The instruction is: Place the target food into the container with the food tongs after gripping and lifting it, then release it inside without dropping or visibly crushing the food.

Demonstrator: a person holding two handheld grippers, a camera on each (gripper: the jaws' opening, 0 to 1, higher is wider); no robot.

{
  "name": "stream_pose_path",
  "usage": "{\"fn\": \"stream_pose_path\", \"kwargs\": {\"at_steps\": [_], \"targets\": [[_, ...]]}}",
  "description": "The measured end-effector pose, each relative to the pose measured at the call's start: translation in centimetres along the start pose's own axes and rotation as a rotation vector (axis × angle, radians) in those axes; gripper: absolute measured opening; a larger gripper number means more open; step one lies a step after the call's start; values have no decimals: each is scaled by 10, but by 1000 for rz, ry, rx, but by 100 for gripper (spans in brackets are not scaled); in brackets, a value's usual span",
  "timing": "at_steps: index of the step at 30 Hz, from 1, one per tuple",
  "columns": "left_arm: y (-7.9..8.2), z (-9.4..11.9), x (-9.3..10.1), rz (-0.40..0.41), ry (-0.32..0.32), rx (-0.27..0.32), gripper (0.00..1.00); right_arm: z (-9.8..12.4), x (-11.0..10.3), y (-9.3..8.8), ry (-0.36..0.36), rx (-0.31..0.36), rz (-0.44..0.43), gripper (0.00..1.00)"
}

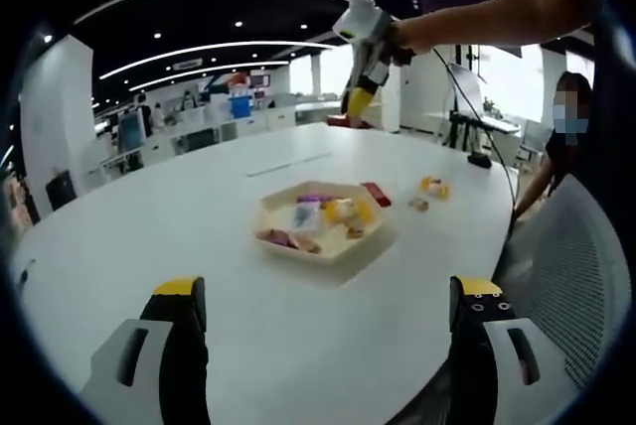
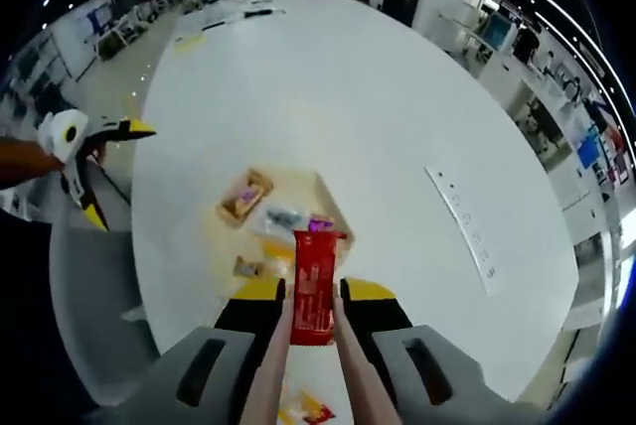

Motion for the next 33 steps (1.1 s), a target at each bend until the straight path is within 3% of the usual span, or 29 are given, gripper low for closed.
{"fn": "stream_pose_path", "kwargs": {"at_steps": [33], "targets": [[2, 1, -2, -4, 10, 14, 99, -33, -60, 36, 108, 25, 69, 21]]}}
Point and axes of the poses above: the point that each gripper's makers call its tool centre point, and the gripper's own axes: z roughly backward along the fingers, x roughly to its right, y roughly out of its top, the point moved 3 cm from there along z, roughly backward along the fingers, and after that the axes turned 14 degrees about x, right-handed, at the moved point
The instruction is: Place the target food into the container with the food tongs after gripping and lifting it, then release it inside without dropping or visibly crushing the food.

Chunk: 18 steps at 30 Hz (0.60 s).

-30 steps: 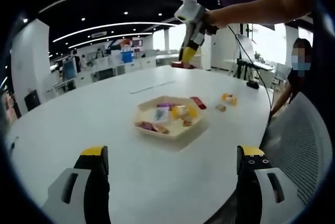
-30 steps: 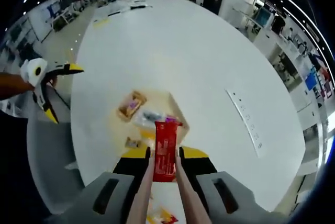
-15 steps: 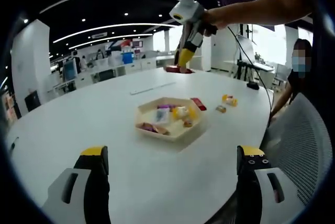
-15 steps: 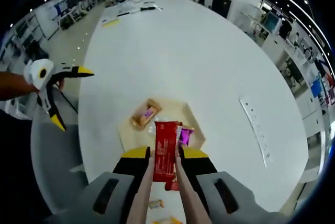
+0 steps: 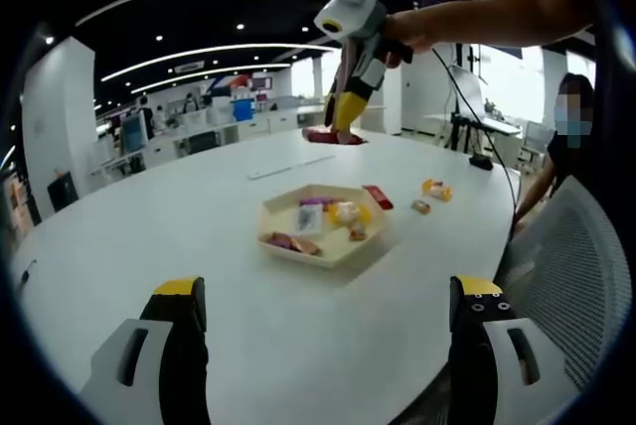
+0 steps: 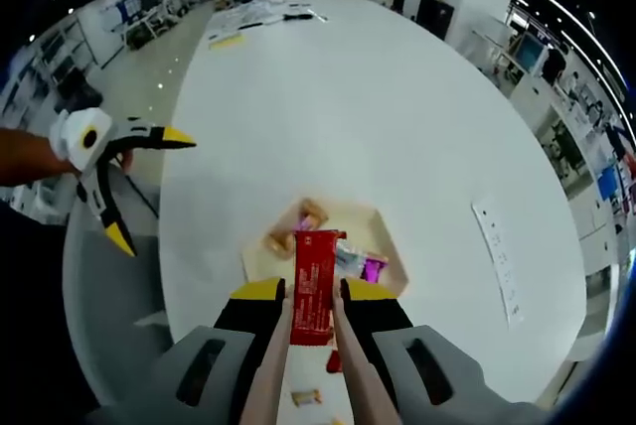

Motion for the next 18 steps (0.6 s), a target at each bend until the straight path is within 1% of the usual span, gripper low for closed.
{"fn": "stream_pose_path", "kwargs": {"at_steps": [3, 11, 13, 18], "targets": [[-1, 0, 0, 2, -1, 0, 99, 0, -3, 2, 5, -2, 7, 21], [-1, 0, 0, 2, -2, -3, 99, -1, -4, 3, 14, -5, 17, 22], [-1, 0, 0, 4, -2, -5, 99, -1, -5, 3, 22, -3, 18, 23], [-1, 0, 0, 4, -1, -3, 99, -2, -3, 4, 16, 12, 15, 24]]}}
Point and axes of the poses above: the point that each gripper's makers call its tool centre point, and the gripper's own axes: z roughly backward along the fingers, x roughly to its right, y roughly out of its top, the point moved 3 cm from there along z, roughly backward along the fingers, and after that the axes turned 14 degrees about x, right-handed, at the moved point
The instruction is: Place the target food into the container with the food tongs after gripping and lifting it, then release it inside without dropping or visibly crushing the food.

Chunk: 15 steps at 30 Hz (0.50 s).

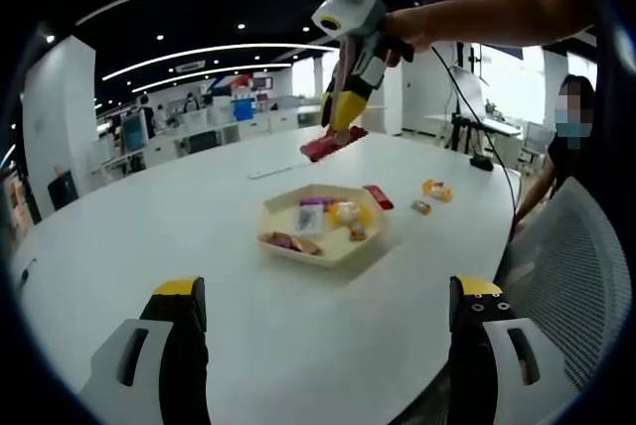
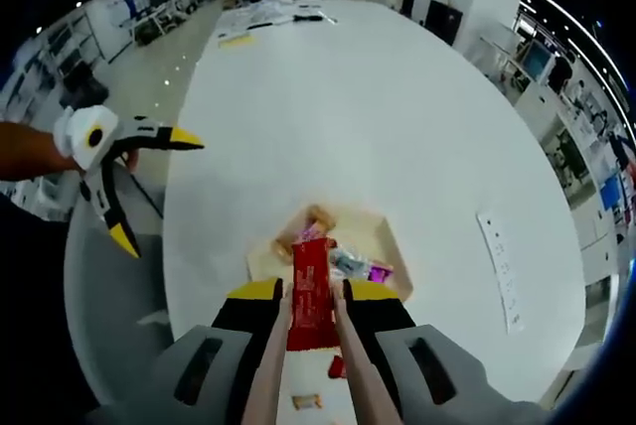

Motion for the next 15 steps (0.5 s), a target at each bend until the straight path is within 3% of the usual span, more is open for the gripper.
{"fn": "stream_pose_path", "kwargs": {"at_steps": [15], "targets": [[0, 0, 1, 1, -5, -4, 99, 6, 5, -1, -17, 23, -9, 24]]}}
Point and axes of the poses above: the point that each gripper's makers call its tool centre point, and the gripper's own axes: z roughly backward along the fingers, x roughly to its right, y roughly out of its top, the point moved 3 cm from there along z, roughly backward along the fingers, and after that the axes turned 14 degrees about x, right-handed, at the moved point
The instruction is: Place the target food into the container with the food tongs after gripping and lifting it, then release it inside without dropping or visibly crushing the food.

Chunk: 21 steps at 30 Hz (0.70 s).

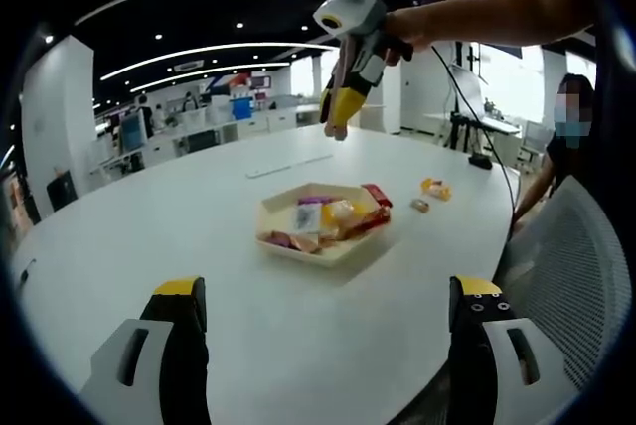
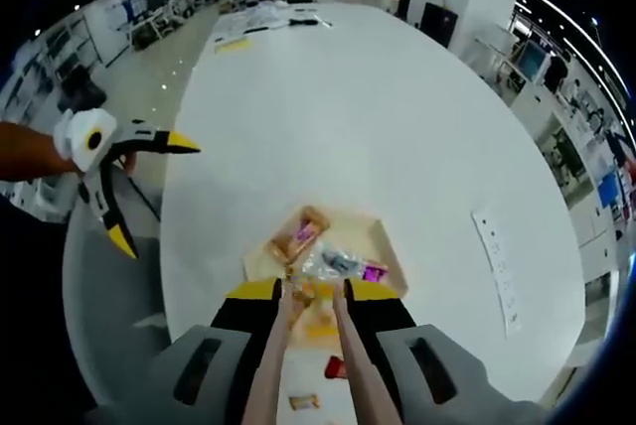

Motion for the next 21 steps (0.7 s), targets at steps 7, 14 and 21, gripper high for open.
{"fn": "stream_pose_path", "kwargs": {"at_steps": [7, 14, 21], "targets": [[0, 0, 0, 0, -1, -1, 99, 6, 5, 0, -15, 20, -16, 25], [-1, 0, 1, 1, -4, -3, 99, 16, 13, -5, -39, 27, -39, 25], [-1, 0, 1, 2, -5, -6, 99, 23, 23, -17, -66, 28, -58, 26]]}}
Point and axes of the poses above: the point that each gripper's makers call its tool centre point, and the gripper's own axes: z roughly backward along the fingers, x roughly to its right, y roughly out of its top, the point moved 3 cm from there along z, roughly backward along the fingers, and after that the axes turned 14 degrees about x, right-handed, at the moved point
